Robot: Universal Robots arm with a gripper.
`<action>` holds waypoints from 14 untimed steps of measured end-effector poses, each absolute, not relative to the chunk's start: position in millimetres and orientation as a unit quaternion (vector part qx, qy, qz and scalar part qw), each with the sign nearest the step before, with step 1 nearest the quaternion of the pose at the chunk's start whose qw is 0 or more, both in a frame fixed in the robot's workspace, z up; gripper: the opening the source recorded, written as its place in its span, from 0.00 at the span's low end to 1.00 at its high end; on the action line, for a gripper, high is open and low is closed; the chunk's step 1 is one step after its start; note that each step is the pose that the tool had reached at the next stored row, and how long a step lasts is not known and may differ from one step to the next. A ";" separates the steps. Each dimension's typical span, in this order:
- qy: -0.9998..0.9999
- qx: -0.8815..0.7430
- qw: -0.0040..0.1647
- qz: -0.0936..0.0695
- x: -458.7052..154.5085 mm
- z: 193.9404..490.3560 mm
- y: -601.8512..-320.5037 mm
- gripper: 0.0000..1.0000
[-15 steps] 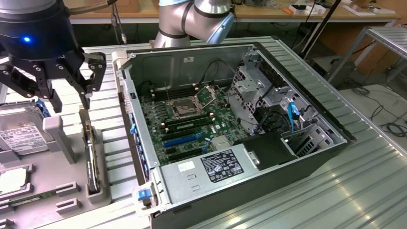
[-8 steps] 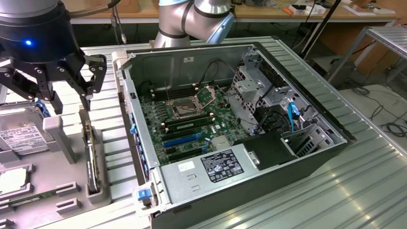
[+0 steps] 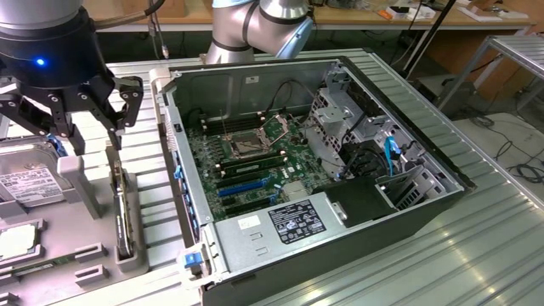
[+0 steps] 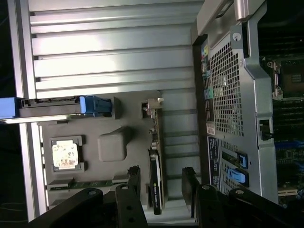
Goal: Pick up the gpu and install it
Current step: 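Pick up the gpu and move the gpu toward the slot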
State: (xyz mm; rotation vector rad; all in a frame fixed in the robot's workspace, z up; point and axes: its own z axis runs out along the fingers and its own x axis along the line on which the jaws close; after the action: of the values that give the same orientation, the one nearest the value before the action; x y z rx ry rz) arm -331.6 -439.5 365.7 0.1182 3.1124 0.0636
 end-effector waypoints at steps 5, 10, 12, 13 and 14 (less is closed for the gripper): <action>0.999 0.038 0.013 0.020 -331.6 363.4 -439.5 0.48; 0.999 0.038 0.013 0.020 -331.6 361.4 -439.5 0.48; 0.999 0.038 0.013 0.020 -331.6 360.5 -439.5 0.48; 0.999 0.038 0.013 0.020 -331.6 360.2 -439.5 0.48; 0.999 0.038 0.013 0.020 -331.7 359.7 -439.6 0.48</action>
State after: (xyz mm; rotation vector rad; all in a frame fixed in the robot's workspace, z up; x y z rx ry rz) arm -331.7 -439.6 359.7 0.1183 3.1124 0.0631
